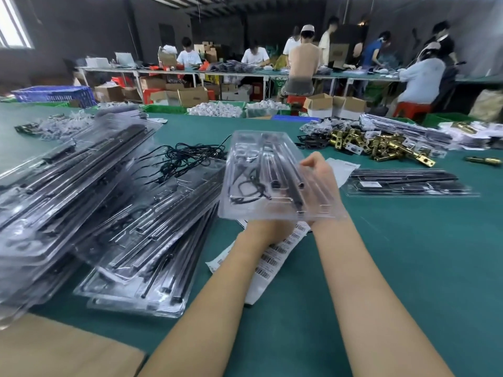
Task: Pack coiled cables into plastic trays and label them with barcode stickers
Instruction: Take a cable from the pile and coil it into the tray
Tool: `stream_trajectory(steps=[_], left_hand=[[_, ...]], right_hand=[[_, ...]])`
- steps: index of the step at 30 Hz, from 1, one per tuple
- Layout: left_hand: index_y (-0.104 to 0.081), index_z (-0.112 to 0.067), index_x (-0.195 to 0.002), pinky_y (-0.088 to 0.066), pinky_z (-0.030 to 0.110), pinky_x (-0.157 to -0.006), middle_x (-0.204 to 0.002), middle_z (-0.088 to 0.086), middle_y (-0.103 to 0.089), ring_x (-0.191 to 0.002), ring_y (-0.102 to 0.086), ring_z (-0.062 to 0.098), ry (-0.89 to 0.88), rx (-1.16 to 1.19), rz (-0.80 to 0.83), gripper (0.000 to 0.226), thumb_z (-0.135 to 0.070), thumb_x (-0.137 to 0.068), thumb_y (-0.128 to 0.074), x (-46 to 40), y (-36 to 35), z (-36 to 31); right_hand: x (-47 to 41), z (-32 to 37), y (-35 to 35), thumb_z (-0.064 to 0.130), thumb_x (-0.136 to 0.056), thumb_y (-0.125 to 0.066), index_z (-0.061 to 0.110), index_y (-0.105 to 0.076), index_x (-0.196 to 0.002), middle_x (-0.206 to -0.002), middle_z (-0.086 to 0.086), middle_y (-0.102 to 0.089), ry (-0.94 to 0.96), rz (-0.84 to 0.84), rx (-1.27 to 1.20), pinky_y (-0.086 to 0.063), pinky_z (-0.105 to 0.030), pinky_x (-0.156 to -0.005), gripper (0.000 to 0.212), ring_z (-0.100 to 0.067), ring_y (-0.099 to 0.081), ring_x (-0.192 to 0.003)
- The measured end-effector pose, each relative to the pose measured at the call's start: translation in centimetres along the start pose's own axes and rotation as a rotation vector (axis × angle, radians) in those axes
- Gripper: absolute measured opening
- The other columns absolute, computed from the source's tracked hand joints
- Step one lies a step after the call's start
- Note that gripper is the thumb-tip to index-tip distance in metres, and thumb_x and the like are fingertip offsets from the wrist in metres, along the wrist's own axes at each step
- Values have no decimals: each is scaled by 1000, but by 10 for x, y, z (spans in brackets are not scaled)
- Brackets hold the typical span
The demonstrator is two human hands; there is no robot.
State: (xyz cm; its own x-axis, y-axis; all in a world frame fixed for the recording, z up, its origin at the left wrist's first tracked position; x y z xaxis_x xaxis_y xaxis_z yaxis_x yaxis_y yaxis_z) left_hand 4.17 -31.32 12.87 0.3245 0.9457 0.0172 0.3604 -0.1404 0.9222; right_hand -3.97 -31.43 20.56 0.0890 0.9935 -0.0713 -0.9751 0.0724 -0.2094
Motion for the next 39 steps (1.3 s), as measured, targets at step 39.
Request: stream_trajectory(steps=[39], left_hand=[[-54, -19, -132, -48, 33, -89, -124, -4, -61, -103, -58, 11, 124, 488, -192, 41, -41, -98, -55, -19, 43, 68]], right_hand=[[73, -48, 167, 6, -92, -37, 3, -54, -92, -82, -17, -68, -466, -101, 316, -52, -30, -53, 17, -23, -64, -59]])
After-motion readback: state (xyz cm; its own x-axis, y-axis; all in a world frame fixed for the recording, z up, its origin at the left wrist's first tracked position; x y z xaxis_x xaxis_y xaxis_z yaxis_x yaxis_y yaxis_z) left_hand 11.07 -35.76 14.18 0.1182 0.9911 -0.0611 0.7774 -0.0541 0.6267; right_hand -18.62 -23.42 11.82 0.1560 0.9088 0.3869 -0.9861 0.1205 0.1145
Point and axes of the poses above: each hand's wrist, its own x-axis away from the middle knuckle, its own y-axis out of the back of the hand, z = x × y, the point moved 9 cm from there along -x, towards the middle knuckle
